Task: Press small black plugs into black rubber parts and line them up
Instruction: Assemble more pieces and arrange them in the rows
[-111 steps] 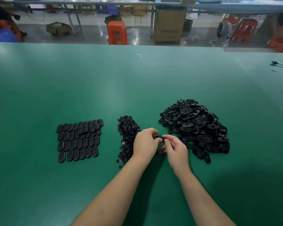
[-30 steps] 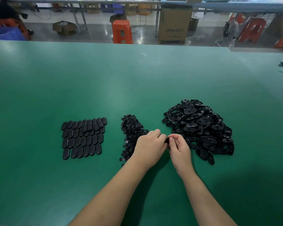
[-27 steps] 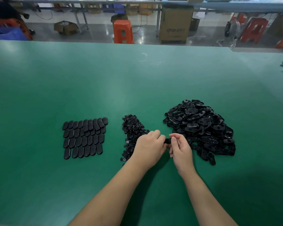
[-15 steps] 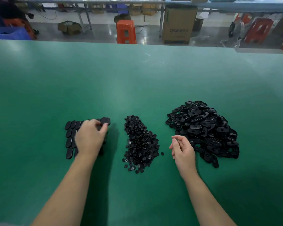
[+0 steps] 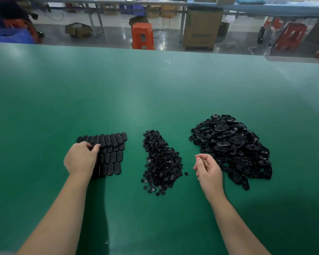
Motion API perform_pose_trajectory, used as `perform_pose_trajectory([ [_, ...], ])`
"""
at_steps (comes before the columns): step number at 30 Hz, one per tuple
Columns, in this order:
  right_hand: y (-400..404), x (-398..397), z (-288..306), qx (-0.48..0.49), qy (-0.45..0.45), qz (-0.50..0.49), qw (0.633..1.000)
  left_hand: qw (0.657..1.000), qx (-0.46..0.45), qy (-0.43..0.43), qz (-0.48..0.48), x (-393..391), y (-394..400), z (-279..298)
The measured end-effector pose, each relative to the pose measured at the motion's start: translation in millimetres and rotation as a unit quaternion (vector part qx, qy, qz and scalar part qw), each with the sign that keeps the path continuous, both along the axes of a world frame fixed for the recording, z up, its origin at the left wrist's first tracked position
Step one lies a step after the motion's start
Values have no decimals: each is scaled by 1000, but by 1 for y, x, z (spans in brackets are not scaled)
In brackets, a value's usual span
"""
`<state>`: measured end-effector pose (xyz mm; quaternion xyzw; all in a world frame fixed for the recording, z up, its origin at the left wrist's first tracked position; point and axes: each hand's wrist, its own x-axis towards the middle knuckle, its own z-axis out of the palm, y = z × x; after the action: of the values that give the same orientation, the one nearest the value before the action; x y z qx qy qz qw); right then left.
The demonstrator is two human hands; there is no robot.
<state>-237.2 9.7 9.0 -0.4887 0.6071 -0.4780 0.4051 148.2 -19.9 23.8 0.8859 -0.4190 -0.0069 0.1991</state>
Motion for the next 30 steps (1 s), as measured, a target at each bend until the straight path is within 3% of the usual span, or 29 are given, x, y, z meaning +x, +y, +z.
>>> perform_pose_trajectory([
  [7,-1,1,0,-1,8,-2,1000,996,-85,3,-32,-15,4,10],
  [11,-1,1,1,1,11,-4,1000,978,-130,-6,-163,-54,9,20],
  [14,1,1,1,0,12,-4,1000,963,-98,38,-248,-91,15,15],
  [18,2,1,1,0,21,-1,1000,959,-53,119,-251,-120,23,-3],
  [30,2,1,0,9,33,1,999,960,-26,89,-264,-132,36,-7],
])
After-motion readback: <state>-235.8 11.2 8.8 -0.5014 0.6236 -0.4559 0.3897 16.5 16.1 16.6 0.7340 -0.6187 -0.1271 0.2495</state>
